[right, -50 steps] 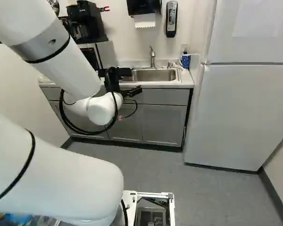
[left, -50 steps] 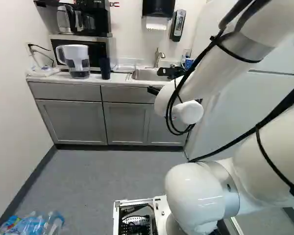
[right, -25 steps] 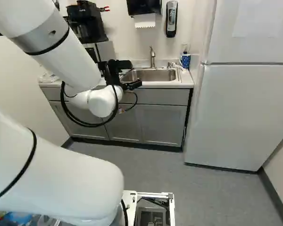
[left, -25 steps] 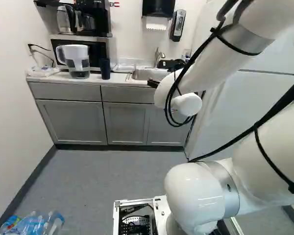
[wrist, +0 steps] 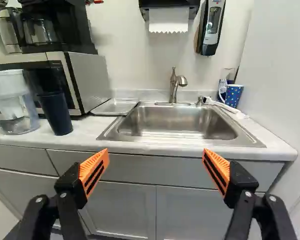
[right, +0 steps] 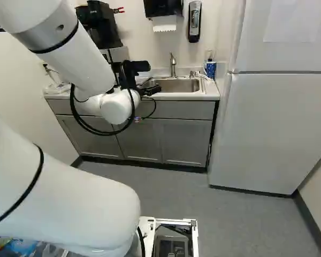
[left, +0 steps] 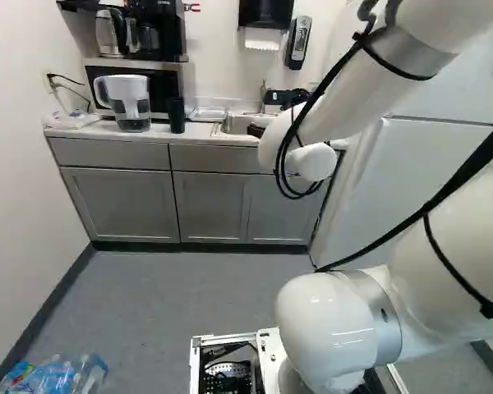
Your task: Rinse the cup and place it in the tray
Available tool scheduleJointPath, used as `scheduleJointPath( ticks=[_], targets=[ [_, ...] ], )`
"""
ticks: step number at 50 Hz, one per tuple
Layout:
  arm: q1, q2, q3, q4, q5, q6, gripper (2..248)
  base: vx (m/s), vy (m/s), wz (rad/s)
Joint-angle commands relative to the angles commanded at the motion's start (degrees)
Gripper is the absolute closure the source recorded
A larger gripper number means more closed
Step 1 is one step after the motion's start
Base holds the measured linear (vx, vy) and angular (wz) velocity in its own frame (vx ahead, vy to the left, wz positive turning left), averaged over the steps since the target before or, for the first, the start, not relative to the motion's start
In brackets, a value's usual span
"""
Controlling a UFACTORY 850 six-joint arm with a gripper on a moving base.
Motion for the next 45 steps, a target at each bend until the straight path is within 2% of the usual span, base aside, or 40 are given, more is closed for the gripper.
scheduleJointPath(
  ticks=[45],
  targets=[
    [0.00,-1.82,-7.29,0.00,-5.93,0.00,3,0.000,0.000,0.000]
  ],
)
